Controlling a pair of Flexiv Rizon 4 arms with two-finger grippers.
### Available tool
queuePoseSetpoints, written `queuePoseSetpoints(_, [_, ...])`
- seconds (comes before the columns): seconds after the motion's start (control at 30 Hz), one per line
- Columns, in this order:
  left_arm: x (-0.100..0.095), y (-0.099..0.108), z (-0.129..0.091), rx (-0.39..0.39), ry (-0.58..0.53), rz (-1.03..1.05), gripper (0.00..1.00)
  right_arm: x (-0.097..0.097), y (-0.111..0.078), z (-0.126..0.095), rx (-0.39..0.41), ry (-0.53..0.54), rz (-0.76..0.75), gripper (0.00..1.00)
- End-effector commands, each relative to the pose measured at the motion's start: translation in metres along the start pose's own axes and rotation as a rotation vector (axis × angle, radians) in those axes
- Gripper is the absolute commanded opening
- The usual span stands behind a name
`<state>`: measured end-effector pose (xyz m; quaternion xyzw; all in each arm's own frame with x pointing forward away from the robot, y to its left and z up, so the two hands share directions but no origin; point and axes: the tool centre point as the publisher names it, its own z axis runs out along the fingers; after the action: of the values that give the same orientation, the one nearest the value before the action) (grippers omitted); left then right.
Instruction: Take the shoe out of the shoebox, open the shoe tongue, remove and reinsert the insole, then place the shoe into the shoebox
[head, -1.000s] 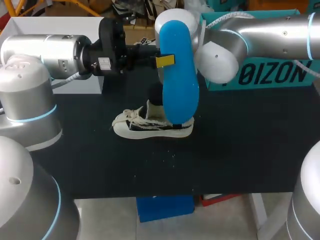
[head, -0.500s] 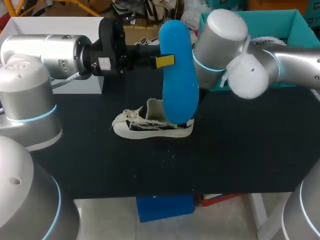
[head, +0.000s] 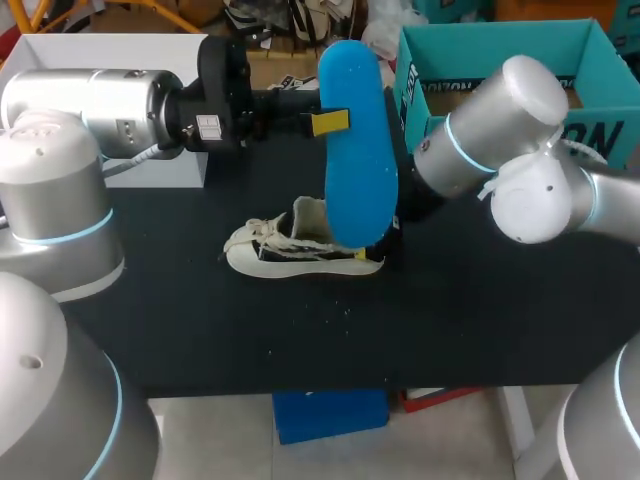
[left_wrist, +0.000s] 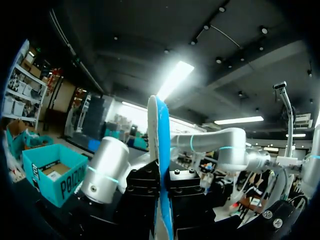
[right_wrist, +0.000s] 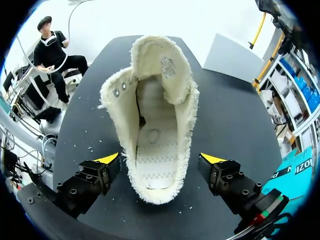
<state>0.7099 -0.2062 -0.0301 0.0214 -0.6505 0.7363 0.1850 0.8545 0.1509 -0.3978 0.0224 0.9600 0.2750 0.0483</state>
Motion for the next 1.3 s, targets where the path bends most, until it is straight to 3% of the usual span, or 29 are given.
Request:
queuePoseSetpoints(0.03, [0.000,0.001,0.002,0.001,-0.004,0.002,0.00,0.002,-0.006,0.003,-0.160,0.000,-0.009,1.00])
queuePoseSetpoints(0.27, [0.000,0.001,0.002,0.001,-0.004,0.002,0.00,0.003,-0.012,0.006,-0.238,0.001,0.000,1.00])
queuePoseSetpoints(0.7, [0.000,0.001,0.002,0.001,-0.004,0.002,0.00,0.003,-0.022,0.009,-0.307,0.014,0.040,1.00])
queuePoseSetpoints(0.77, [0.000,0.001,0.002,0.001,-0.004,0.002,0.00,0.003,-0.023,0.008,-0.360,0.022,0.056,1.00])
queuePoseSetpoints(1.3, [0.000,0.001,0.002,0.001,-0.004,0.002,0.00,0.003,-0.026,0.009,-0.406,0.037,0.067,1.00])
